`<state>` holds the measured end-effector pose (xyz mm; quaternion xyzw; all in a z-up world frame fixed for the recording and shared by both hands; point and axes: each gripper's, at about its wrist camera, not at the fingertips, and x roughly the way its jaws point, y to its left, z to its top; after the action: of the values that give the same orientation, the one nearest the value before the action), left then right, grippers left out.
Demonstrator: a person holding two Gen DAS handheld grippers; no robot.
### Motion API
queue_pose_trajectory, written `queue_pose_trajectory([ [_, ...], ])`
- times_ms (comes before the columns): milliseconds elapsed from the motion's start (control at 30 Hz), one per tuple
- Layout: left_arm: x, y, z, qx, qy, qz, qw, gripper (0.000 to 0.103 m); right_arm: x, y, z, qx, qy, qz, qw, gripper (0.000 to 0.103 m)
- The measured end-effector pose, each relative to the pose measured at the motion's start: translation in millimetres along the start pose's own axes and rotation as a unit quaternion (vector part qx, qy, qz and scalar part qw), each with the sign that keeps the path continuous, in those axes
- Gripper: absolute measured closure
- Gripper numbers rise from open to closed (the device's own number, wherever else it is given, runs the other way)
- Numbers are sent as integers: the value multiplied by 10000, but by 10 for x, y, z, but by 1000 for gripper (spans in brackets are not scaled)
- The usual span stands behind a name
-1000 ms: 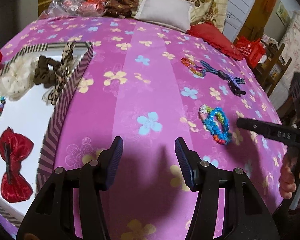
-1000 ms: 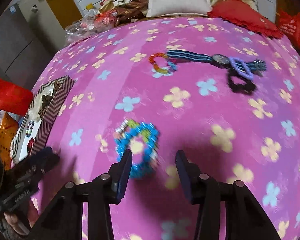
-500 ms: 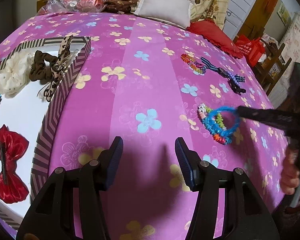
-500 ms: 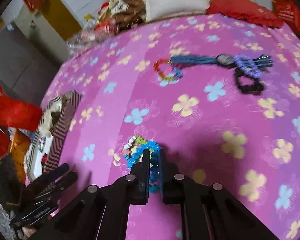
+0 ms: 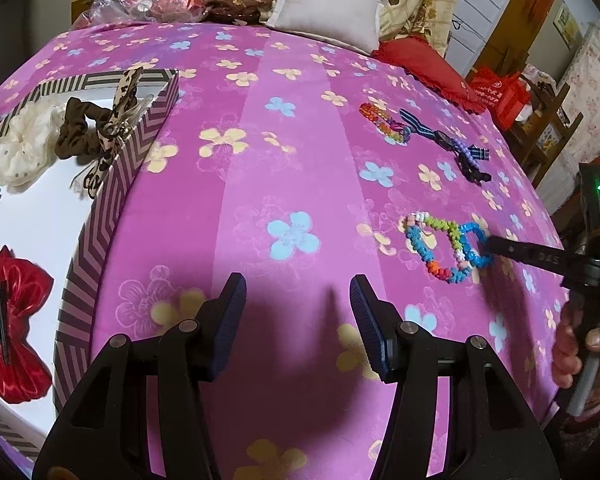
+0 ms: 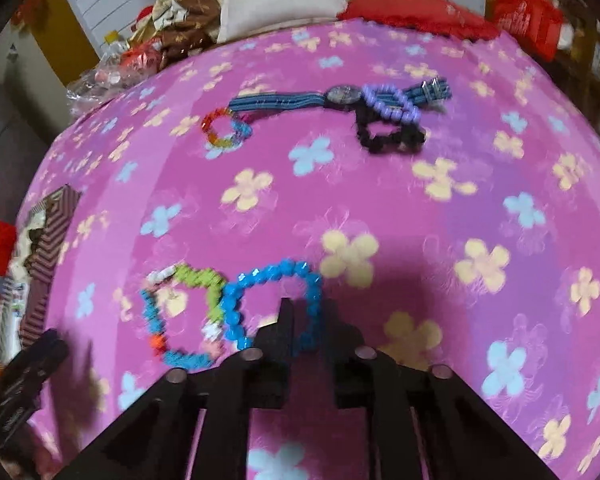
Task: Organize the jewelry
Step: 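Grasp the green-and-white bracelet with the left tool while the right holds the turquoise one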
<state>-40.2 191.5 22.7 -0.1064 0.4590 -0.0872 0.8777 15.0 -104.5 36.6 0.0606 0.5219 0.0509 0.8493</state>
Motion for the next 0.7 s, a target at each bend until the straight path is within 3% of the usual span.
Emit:
queue_pose_trajectory([
  [33, -6, -14, -5, 18, 11, -18, 10000, 49, 8, -6, -6, -15, -35, -17, 10000, 67],
  [67, -18, -35, -7, 49, 0, -25, 10000, 49, 13, -11, -14, -15, -73, -9, 10000, 65],
  [300, 2, -254, 123, 228, 49, -128, 9996, 49, 64, 0, -102, -418, -351, -72, 9985, 65],
  [467, 187, -500, 257, 406, 287, -125, 9987, 49, 57, -43, -155, -577, -513, -106, 9970, 92],
  [700, 609, -924, 425, 803, 669, -246, 9942, 49, 39, -296, -166, -126, -655, 596, 9960, 95],
])
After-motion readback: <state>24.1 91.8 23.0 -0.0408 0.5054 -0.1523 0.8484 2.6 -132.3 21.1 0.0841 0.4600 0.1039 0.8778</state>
